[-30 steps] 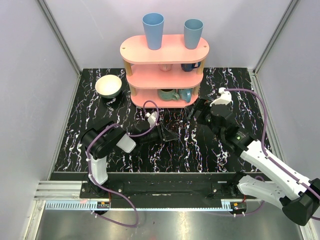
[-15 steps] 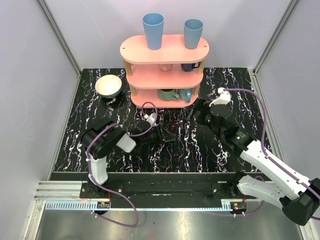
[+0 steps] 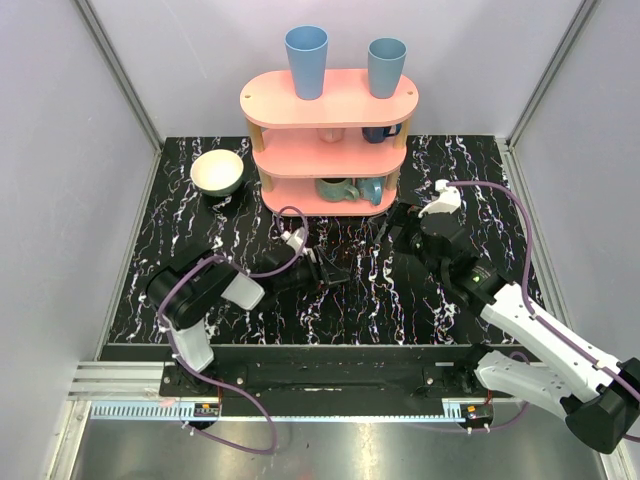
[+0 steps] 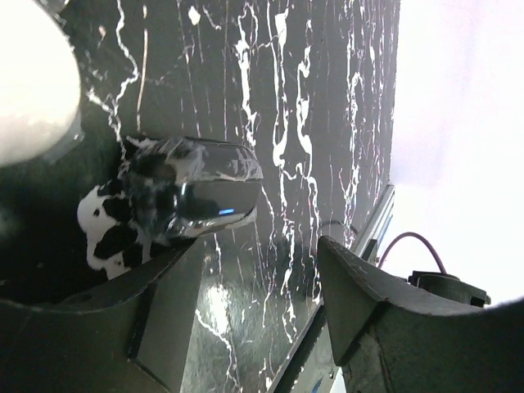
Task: Insert the wireless bluetooth earbuds into the charging case
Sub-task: Place the charging case with the earbuds at the center of the board, then reset both arms
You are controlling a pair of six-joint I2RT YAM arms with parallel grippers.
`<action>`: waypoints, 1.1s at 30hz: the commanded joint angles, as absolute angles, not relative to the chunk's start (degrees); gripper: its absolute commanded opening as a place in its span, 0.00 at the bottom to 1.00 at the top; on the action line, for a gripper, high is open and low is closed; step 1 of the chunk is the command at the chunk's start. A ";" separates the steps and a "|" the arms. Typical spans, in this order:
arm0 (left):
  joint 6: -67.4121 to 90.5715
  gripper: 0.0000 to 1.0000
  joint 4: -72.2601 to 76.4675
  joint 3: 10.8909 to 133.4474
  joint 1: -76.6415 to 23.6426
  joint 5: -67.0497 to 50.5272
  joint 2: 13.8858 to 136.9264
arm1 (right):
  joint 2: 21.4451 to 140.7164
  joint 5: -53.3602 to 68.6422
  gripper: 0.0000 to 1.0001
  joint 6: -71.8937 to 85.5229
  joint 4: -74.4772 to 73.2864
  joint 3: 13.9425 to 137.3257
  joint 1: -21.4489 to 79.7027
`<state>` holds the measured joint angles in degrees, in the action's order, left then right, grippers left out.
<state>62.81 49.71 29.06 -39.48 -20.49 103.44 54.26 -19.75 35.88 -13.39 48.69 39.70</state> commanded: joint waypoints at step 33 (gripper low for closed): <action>26.20 0.99 -3.34 44.83 -36.83 23.19 50.36 | 63.63 -3.78 1.00 26.10 -17.58 50.36 11.88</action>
